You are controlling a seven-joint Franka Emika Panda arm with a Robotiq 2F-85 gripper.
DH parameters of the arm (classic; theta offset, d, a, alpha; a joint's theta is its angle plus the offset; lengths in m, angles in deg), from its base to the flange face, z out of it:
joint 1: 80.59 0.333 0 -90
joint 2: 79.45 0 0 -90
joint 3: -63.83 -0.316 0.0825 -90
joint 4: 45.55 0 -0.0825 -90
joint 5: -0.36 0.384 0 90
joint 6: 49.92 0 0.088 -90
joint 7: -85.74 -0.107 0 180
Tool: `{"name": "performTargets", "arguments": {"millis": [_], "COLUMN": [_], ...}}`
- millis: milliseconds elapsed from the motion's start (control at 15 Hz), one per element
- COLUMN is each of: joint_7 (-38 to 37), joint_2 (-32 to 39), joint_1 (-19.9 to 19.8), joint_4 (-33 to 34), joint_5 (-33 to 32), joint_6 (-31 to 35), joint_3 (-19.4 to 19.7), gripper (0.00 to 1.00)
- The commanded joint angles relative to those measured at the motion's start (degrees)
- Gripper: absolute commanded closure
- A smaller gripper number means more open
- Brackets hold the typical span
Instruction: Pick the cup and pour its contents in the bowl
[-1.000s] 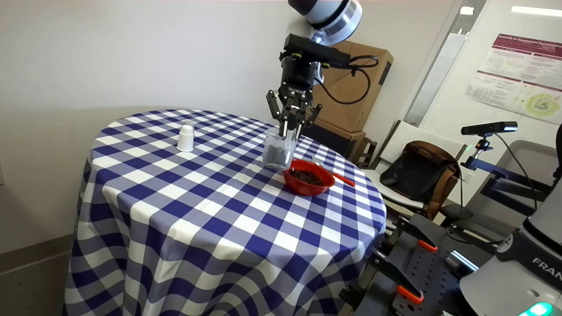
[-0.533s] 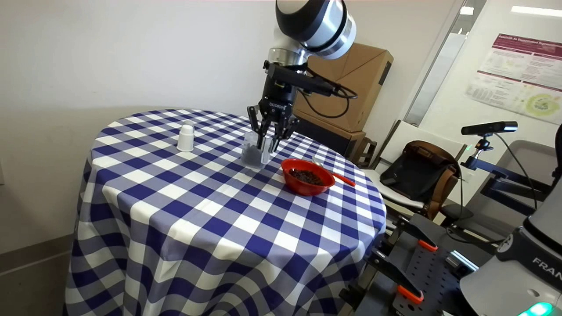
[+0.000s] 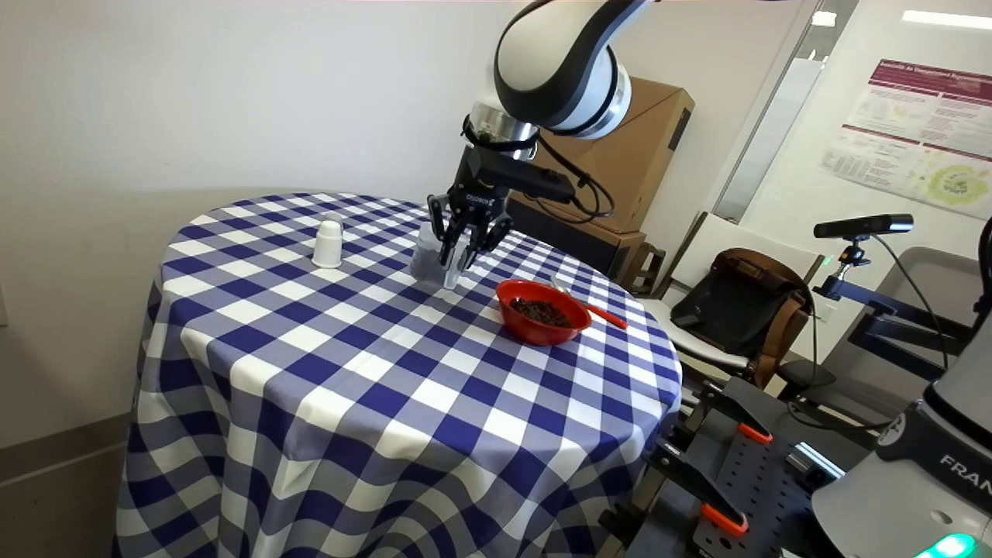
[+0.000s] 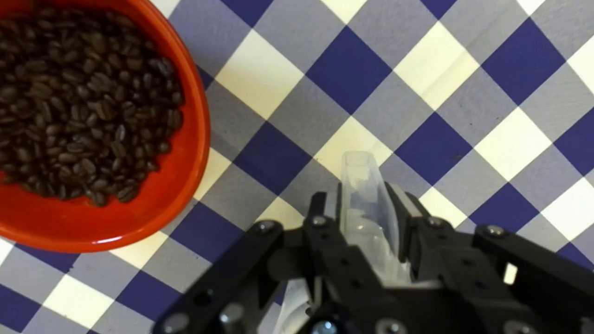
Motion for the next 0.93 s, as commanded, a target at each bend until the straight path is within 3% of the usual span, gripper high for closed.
{"name": "performTargets", "arguments": {"millis": [0,467,533,600,867], "joint_7": [-2.96,-6.01,-6.21,-6.31,-6.22], "joint_2": [0.19,1.42,1.56,1.69,1.88], "joint_1": [2.37,4.28,4.35,4.39,4.16], "joint_4": [-0.69,-0.88,-0.94,-0.95,-0.91], "joint_5": [-4.55,-9.11,-9.16,-9.10,-7.89], "joint_6": [0.77,0.91,1.10,1.24,0.52], "joint_3": [2.80,4.78,4.70,4.59,3.92], "gripper": [0.94,0.94,0.82,0.53,0.27]}}
